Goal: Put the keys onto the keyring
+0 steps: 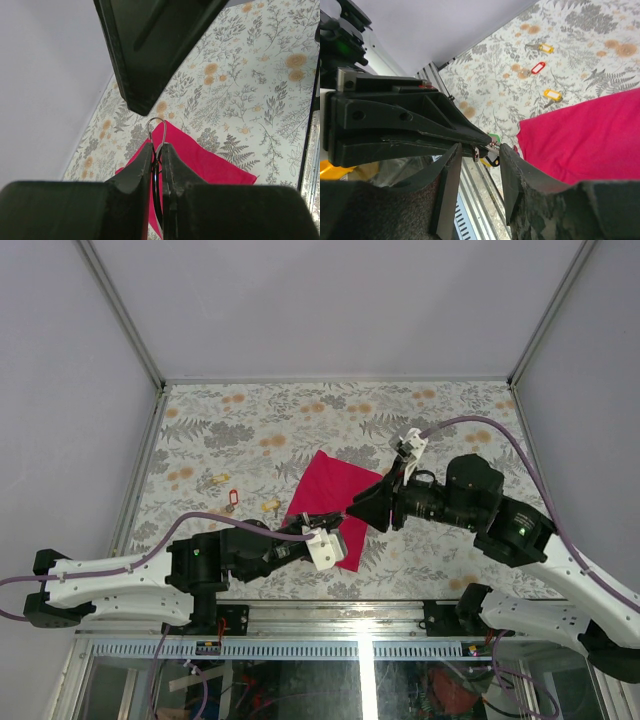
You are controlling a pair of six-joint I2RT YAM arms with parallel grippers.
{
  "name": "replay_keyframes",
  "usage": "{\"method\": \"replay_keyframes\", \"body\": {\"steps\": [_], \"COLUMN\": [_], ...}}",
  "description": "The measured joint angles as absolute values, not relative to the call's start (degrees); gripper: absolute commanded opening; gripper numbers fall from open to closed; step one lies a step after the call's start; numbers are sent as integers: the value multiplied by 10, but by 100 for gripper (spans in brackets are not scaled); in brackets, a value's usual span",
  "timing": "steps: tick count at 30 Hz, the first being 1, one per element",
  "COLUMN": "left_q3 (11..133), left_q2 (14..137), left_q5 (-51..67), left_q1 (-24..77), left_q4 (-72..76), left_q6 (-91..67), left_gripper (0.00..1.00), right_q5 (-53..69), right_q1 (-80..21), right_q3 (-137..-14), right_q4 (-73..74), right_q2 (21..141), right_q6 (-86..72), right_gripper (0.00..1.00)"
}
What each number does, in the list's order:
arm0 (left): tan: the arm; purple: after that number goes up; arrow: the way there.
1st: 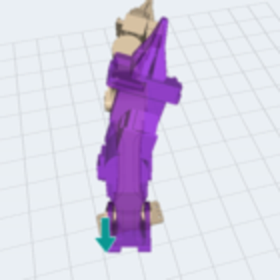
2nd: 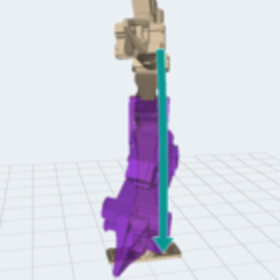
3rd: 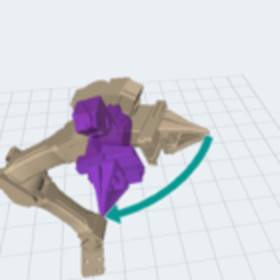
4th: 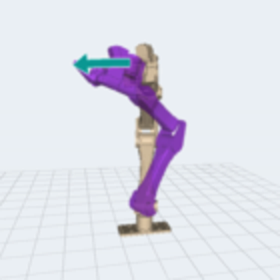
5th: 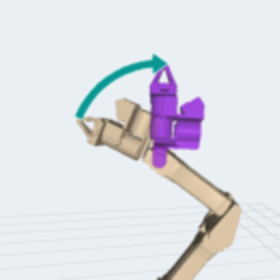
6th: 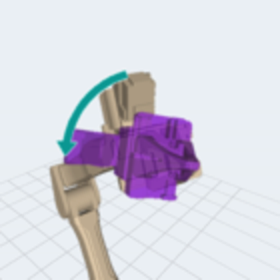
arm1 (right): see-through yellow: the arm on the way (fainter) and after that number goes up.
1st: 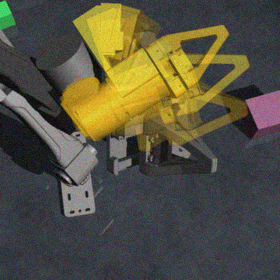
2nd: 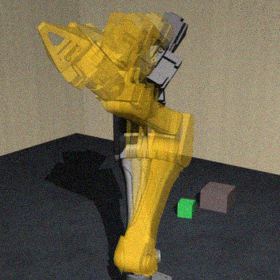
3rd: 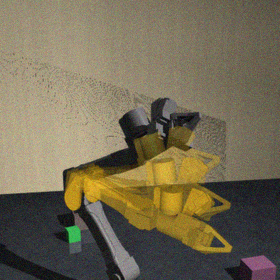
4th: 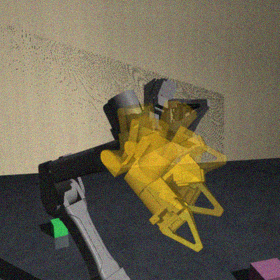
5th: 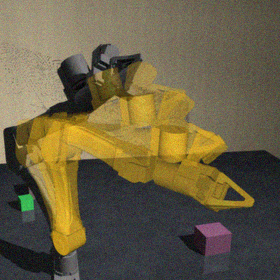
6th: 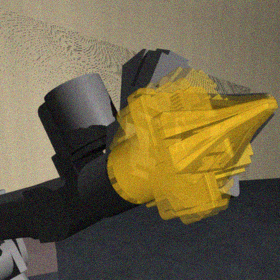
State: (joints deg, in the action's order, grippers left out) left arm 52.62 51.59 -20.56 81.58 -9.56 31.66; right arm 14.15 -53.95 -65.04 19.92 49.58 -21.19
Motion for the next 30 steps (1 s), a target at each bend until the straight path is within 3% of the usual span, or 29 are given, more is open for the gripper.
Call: {"method": "replay_keyframes", "body": {"steps": [16, 23, 27, 30], "left_q3": [530, 536, 536, 536], "left_q2": [521, 523, 523, 523], "left_q5": [-206, -207, -208, -208], "left_q1": [816, 816, 816, 816], "left_q4": [-104, -105, -105, -103], "left_q6": [317, 317, 317, 317], "left_gripper": [0, 0, 2, 10], "right_q5": [178, 190, 192, 192], "right_q1": [-540, -540, -540, -540], "right_q3": [-655, -656, -658, -660], "right_q4": [224, 232, 234, 236], "right_q2": [527, 536, 537, 538], "right_q6": [-211, -213, -216, -219], "right_gripper": [36, 0, 0, 0]}}
